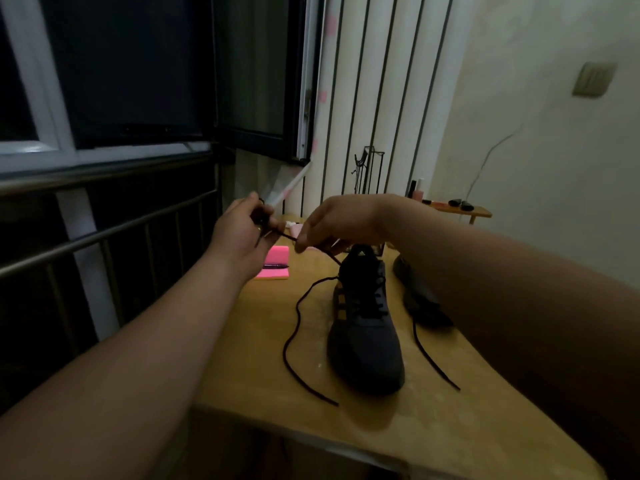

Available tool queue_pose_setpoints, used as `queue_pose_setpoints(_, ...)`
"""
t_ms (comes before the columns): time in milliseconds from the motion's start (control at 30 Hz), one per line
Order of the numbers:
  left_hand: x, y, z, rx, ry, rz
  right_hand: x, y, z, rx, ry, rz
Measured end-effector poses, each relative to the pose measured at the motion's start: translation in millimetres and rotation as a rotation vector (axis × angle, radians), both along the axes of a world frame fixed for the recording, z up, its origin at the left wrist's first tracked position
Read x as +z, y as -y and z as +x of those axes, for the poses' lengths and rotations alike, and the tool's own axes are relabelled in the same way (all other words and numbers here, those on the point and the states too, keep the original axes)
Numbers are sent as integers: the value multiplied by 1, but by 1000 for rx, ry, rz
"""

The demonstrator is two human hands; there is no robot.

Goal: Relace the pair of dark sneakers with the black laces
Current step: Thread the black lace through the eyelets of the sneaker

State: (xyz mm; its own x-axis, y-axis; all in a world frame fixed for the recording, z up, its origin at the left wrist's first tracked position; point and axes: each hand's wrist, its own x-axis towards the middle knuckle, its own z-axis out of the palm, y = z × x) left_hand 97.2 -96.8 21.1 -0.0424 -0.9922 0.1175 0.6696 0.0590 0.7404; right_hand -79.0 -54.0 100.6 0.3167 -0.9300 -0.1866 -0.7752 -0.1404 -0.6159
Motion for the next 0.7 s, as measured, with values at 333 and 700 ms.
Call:
queue_pose_setpoints(333,32,-30,-12,95,446,-244,44,-27,-4,-169,574,-77)
queue_pose_setpoints(700,17,-52,-34,-275,498,-249,4,-88,-80,-277,73,-109)
